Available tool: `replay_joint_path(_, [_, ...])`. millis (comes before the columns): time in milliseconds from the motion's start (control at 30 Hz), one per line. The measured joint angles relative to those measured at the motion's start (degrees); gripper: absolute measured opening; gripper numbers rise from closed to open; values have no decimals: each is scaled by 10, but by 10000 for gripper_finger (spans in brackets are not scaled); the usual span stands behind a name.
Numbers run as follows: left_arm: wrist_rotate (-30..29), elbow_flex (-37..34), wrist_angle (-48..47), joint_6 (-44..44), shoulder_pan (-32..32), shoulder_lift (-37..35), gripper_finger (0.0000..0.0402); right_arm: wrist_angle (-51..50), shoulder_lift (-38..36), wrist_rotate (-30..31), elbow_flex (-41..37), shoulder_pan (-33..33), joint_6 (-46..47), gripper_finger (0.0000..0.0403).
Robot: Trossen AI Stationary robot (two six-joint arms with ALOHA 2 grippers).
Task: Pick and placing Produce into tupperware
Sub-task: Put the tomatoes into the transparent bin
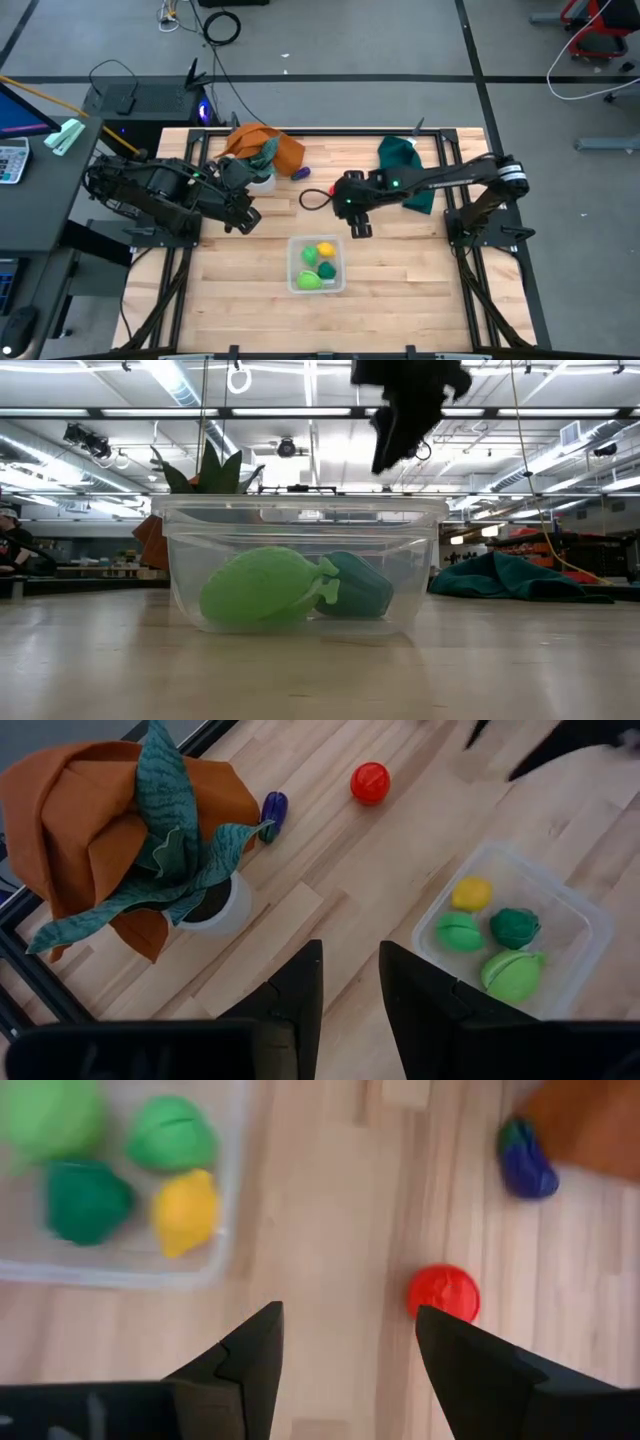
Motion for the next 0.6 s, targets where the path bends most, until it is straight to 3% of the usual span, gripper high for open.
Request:
replay_joint_path(200, [0,0,4,1,0,0,107,14,59,-17,-18,-62,23,198])
replay_joint_path(600, [0,0,4,7,0,0,107,23,139,-43,21,-128,-72,227])
